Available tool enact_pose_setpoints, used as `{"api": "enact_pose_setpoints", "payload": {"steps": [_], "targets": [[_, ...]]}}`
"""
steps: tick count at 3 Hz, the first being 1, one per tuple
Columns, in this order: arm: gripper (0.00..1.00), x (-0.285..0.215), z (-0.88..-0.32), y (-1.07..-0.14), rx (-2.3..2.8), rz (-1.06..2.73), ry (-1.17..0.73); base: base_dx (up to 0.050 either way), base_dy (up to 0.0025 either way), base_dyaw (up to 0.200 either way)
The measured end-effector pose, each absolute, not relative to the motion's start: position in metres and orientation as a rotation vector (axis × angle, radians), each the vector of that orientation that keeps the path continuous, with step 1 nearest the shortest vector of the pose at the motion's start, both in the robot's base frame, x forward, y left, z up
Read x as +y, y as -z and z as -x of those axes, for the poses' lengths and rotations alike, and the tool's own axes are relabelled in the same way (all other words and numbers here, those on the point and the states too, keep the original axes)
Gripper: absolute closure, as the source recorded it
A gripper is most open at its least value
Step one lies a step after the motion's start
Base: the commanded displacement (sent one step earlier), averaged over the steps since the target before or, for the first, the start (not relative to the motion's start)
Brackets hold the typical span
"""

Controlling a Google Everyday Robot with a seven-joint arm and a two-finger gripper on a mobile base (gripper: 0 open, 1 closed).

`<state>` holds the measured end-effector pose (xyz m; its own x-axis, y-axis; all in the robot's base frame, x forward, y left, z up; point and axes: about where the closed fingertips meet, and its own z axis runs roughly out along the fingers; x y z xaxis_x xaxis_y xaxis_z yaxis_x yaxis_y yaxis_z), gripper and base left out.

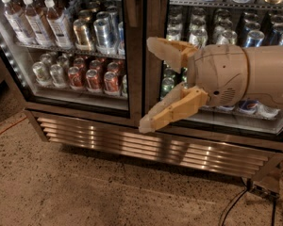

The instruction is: Open left fridge door

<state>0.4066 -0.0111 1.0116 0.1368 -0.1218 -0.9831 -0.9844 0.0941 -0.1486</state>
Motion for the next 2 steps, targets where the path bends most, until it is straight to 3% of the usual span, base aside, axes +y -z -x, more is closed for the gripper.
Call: {"api": "enact_pose_setpoints", "payload": {"steps": [2], "targets": [[0.0,-0.0119,-0.4127,-1.0179,1.294,1.234,-0.979,0.0,0.0,0.0]]}}
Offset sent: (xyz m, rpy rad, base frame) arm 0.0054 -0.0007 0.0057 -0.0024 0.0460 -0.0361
